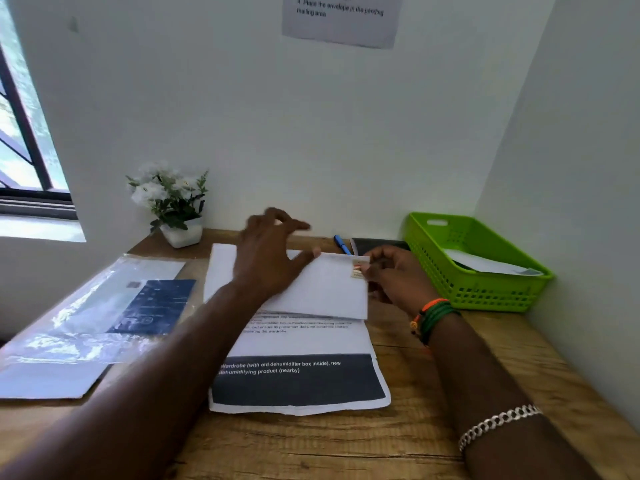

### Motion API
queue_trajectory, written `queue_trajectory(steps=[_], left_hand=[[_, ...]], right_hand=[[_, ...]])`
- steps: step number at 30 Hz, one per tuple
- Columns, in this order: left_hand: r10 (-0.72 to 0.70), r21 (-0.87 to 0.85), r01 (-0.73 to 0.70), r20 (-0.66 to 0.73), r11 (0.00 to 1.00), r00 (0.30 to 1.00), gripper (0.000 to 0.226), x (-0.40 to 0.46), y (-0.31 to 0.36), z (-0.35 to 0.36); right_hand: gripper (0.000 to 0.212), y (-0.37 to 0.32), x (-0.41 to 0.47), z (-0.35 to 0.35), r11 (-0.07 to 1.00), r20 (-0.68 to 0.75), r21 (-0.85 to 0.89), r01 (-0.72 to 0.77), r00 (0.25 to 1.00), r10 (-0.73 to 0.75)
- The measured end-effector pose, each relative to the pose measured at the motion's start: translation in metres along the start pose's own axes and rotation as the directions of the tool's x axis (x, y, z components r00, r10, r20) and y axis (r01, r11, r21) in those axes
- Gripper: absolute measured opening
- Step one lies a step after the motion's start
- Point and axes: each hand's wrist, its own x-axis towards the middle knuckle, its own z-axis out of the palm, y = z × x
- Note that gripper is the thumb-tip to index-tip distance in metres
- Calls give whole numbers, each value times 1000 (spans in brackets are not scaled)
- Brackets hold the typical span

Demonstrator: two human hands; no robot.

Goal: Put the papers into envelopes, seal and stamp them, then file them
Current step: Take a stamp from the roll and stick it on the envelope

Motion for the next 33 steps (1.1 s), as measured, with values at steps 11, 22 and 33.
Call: queue_trajectory(steps=[11, 22, 33], left_hand=[[-588, -805, 471, 195, 362, 785, 22, -10, 49, -19], [-324, -766, 620, 551, 169, 769, 15, 37, 180, 38], [-268, -677, 514, 442, 527, 856, 30, 11, 222, 99]], right_hand=[[14, -15, -48, -103, 988, -287, 155, 17, 958, 28], [12, -9, -59, -189, 748, -561, 650, 136, 750, 351], [8, 25, -19, -169, 886, -653, 462, -35, 662, 367]])
